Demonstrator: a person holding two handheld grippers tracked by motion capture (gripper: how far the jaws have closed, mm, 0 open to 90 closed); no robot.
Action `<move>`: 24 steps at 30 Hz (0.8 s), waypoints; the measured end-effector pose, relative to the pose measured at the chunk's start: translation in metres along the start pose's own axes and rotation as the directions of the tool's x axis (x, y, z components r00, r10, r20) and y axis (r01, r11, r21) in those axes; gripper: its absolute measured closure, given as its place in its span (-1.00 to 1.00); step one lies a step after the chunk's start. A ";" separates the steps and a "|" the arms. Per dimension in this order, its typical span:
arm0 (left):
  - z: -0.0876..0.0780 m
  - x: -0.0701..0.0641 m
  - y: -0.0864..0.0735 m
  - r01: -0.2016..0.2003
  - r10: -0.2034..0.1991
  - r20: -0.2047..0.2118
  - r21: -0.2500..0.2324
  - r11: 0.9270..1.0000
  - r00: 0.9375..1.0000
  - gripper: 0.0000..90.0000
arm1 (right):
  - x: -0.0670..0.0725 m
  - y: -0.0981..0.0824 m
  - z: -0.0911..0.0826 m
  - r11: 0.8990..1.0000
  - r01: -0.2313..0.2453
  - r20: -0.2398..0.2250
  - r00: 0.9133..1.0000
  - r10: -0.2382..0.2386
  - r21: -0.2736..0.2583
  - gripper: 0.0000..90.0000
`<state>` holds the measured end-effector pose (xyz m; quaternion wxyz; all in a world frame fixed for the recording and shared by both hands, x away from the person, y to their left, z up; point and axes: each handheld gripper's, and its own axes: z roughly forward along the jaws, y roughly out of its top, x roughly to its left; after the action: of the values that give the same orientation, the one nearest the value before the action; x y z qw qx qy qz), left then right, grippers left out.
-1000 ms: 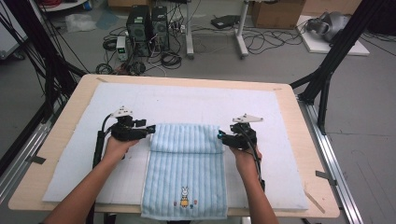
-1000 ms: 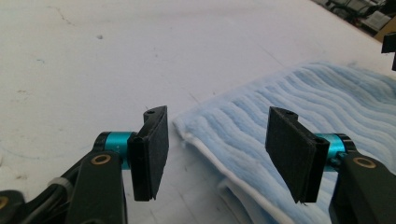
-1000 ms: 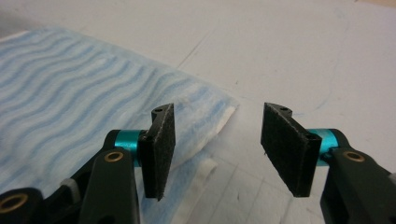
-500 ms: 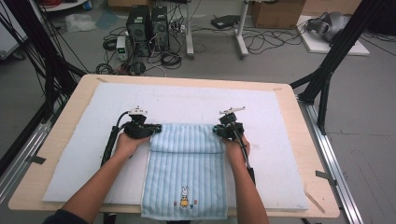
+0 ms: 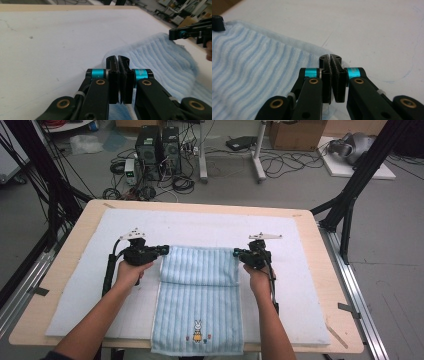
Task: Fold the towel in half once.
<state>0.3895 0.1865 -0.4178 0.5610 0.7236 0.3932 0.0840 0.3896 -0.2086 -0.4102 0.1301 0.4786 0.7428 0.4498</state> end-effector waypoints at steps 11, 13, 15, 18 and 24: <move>-0.033 -0.025 -0.014 -0.039 0.041 0.053 -0.026 0.999 0.998 0.93 | 0.022 -0.016 -0.036 0.998 0.030 -0.043 0.999 -0.032 -0.058 0.95; -0.037 -0.029 -0.018 -0.042 0.043 0.057 -0.030 0.999 0.997 0.93 | 0.026 -0.020 -0.041 0.997 0.040 -0.046 0.998 -0.043 -0.063 0.95; -0.043 -0.034 -0.024 -0.045 0.048 0.063 -0.036 0.998 0.997 0.93 | 0.031 -0.025 -0.047 0.997 0.051 -0.046 0.997 -0.054 -0.065 0.95; -0.050 -0.043 -0.033 -0.051 0.053 0.070 -0.033 0.998 0.996 0.93 | 0.039 -0.034 -0.055 0.996 0.058 -0.052 0.997 -0.062 -0.065 0.95; -0.065 -0.062 -0.055 -0.074 0.074 0.082 -0.008 0.997 0.994 0.92 | 0.050 -0.057 -0.074 0.997 0.053 -0.049 0.997 -0.057 -0.062 0.95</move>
<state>0.2848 0.1972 -0.4225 0.5748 0.7393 0.3423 0.0757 0.2842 -0.2151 -0.4024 0.1379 0.4422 0.7449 0.4802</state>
